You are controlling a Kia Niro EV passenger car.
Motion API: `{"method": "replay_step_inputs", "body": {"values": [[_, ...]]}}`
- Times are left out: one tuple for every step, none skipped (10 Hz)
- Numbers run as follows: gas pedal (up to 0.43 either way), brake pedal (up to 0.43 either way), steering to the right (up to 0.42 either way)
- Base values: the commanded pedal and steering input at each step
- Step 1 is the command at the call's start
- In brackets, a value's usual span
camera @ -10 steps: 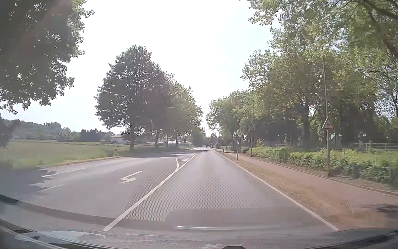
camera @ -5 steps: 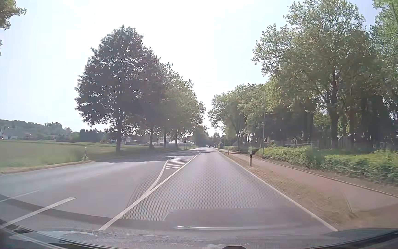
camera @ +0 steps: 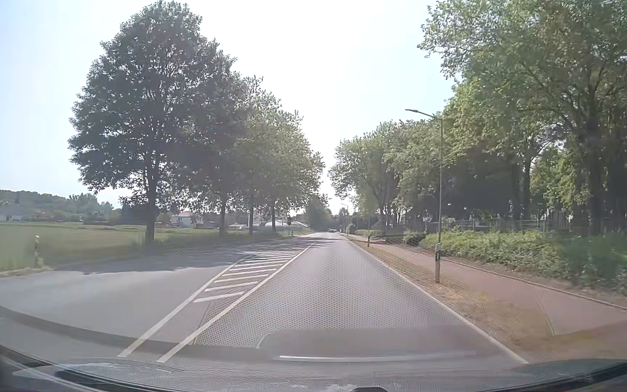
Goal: Follow the waypoints while adhering to traffic rules and regulations
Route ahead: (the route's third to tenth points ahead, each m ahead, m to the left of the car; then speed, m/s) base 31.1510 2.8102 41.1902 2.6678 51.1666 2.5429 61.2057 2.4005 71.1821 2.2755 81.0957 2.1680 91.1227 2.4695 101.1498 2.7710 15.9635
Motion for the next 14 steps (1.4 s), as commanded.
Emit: {"method": "replay_step_inputs", "body": {"values": [[0.197,0.000,-0.002],[0.197,0.000,-0.002],[0.197,0.000,-0.002],[0.197,0.000,-0.001],[0.197,0.000,-0.001],[0.197,0.000,0.000],[0.197,0.000,0.002],[0.189,0.000,0.002],[0.189,0.000,0.002],[0.177,0.000,0.002],[0.177,0.000,0.002],[0.177,0.000,0.002],[0.177,0.000,0.002],[0.177,0.000,0.002]]}}
